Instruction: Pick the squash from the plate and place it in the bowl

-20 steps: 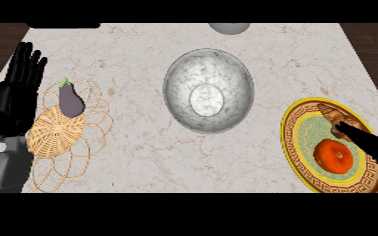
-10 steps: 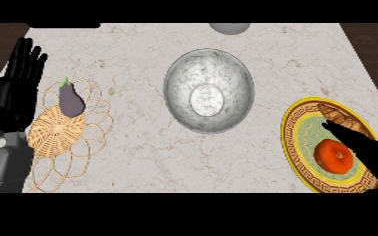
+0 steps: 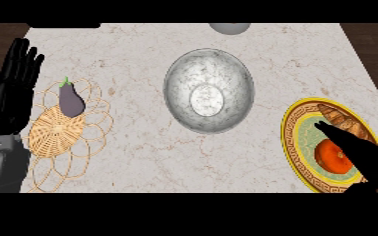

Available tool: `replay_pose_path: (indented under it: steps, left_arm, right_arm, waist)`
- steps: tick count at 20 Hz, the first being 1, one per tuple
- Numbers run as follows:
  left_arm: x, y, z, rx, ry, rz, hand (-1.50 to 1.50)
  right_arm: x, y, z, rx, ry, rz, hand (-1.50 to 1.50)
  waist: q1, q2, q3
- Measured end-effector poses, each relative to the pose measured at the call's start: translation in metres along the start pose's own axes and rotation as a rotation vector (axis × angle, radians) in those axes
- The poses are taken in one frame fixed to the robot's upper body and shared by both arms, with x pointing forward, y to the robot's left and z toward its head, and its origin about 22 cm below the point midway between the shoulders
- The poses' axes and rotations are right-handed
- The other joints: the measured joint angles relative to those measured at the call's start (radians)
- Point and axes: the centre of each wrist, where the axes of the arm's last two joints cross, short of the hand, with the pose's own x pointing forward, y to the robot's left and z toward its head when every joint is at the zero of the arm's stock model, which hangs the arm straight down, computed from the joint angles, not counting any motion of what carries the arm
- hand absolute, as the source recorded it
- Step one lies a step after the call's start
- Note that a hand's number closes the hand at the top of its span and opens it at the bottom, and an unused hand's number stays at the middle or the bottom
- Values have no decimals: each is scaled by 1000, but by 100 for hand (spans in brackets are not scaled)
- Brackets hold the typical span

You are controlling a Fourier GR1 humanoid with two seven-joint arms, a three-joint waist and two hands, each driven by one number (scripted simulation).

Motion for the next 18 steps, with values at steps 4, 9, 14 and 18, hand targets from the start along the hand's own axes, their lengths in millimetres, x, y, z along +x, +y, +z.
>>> replay_pose_path:
  steps: [4, 9, 14, 18]
  left_arm:
    - [-2, 2, -3, 5, 2, 1, 0]
    - [-7, -2, -4, 3, 3, 1, 0]
    - [-4, -2, 1, 3, 2, 5, 0]
    - [-3, 3, 3, 11, -1, -1, 0]
  right_arm:
    - [-4, 4, -9, 0, 15, 2, -150]
    - [-16, 6, -15, -47, -32, 23, 150]
    - [-21, 8, -16, -108, -67, 49, 150]
    - [-28, 6, -7, -147, -46, 51, 150]
  waist:
    - [-1, -5, -7]
    - [-1, -8, -13]
    - [-1, -9, -14]
    - [-3, -9, -12]
